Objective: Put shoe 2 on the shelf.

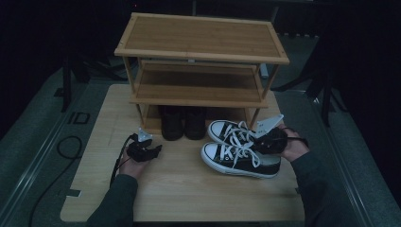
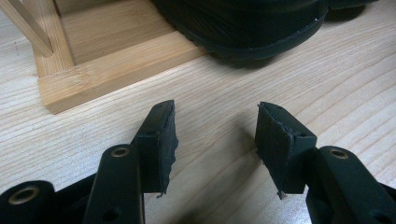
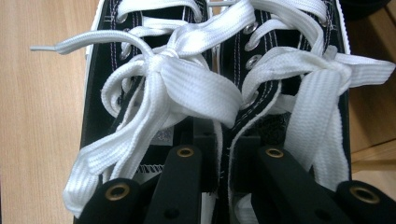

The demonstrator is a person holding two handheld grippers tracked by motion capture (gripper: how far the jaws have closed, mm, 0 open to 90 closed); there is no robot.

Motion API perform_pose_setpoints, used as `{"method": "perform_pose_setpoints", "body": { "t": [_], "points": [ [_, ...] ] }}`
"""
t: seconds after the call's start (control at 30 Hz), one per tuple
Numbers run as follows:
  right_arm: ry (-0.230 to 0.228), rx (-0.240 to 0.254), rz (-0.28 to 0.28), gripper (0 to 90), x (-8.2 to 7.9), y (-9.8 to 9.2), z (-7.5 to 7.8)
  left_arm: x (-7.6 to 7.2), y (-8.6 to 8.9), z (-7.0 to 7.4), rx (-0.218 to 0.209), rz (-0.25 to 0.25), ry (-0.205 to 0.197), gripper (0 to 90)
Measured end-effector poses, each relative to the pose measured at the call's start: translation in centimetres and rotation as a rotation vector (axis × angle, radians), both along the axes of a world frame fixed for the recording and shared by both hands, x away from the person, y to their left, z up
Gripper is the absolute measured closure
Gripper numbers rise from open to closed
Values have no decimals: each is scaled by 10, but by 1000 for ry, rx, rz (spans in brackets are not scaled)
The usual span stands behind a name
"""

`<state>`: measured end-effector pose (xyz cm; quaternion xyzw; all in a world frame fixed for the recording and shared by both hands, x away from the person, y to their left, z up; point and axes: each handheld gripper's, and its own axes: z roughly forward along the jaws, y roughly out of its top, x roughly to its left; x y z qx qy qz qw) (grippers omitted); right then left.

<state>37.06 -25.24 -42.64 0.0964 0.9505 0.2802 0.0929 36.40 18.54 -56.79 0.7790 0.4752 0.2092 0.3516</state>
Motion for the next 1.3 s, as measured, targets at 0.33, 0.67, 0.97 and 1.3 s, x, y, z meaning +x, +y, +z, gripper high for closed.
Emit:
{"method": "perform_pose_setpoints", "body": {
  "t": [0.33,0.67,0.97,1.3],
  "points": [
    [-17,-3,22,844,7,8,15,0,1,0,-6,-2,2,482],
    [-38,-15,42,844,9,16,26,0,0,0,-1,-1,1,480],
    [-45,-21,80,844,9,26,36,0,-1,0,-5,-2,1,480],
    [-59,-20,103,844,10,37,47,0,-1,0,-4,-2,1,480]
  ]
}}
